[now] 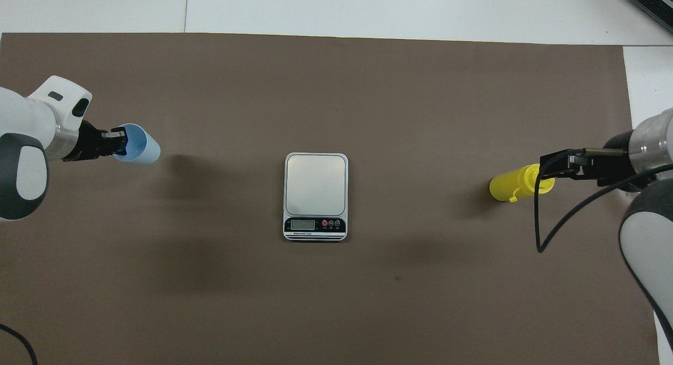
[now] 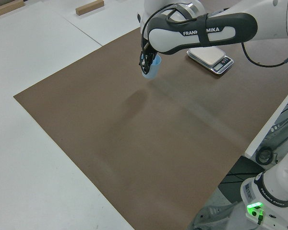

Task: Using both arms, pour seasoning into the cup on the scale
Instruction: 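Carry the blue cup with the left gripper onto the scale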

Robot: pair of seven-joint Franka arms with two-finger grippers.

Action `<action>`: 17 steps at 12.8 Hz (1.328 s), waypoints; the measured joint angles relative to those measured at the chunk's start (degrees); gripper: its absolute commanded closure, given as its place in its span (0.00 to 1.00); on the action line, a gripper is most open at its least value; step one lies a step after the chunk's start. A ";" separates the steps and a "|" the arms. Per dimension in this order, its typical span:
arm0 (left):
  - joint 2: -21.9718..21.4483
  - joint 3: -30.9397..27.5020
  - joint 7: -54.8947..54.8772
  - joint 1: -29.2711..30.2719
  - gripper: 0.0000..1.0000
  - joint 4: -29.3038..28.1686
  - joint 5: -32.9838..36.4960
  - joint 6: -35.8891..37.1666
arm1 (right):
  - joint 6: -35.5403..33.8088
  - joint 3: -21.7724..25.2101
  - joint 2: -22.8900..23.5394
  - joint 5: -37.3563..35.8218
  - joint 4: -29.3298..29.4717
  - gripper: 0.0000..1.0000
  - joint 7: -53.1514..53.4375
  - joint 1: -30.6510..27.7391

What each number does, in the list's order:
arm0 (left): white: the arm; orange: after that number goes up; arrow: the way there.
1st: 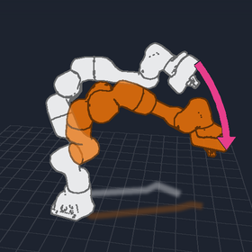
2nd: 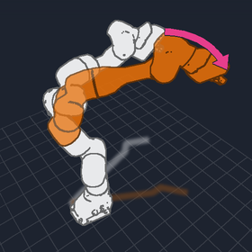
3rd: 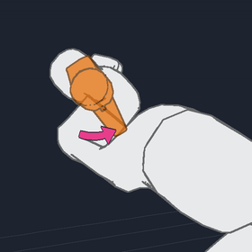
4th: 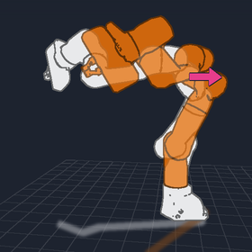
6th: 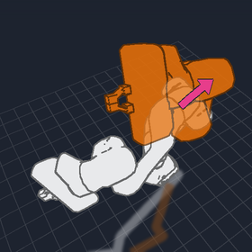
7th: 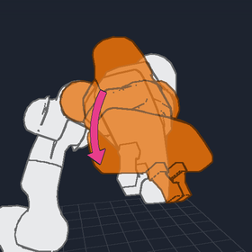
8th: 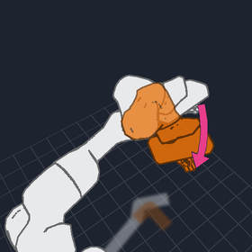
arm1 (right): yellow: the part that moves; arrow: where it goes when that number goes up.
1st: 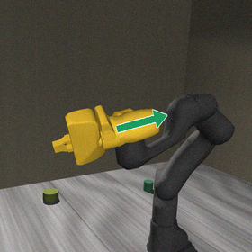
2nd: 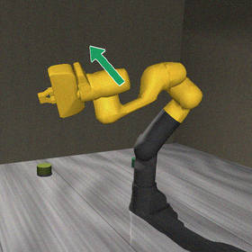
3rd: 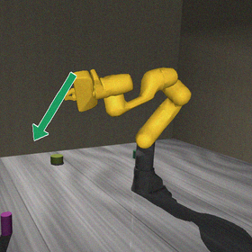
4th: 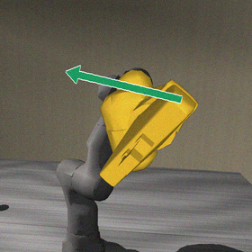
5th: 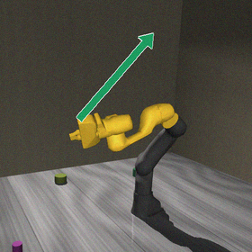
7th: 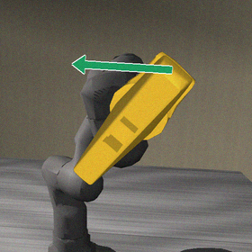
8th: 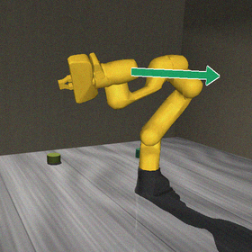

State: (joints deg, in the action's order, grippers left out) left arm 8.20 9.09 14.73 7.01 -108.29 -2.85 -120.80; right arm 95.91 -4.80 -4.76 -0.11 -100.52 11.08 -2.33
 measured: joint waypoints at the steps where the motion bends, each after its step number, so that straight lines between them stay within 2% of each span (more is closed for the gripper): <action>1: 0.00 0.19 1.40 -1.17 1.00 2.88 -0.81 2.79 | 0.00 0.00 0.01 0.03 0.07 0.00 1.29 -0.34; 4: 0.32 0.42 8.67 -7.60 1.00 8.29 -1.04 6.15 | 0.00 0.08 0.24 0.08 1.44 0.00 5.95 -2.62; 8: 1.66 0.60 15.37 -17.51 1.00 9.55 -1.06 5.46 | 0.01 0.13 3.51 0.23 4.49 0.00 12.57 -5.77; 11: 2.55 0.61 18.80 -22.21 1.00 9.13 -1.06 3.34 | 0.12 0.16 9.46 0.27 7.56 0.00 17.21 -7.80; 14: 4.29 0.57 22.70 -26.48 1.00 8.04 -1.06 1.10 | 0.27 0.22 17.53 0.53 12.50 0.00 23.18 -10.90; 17: 6.68 0.54 24.60 -29.49 1.00 7.20 -1.06 -1.07 | 0.27 0.24 21.75 4.94 14.24 0.00 29.18 -12.94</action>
State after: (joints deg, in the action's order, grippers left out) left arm 14.88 9.63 39.33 -22.47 -101.10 -3.91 -121.87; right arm 96.18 -4.56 16.99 4.83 -86.27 40.26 -15.27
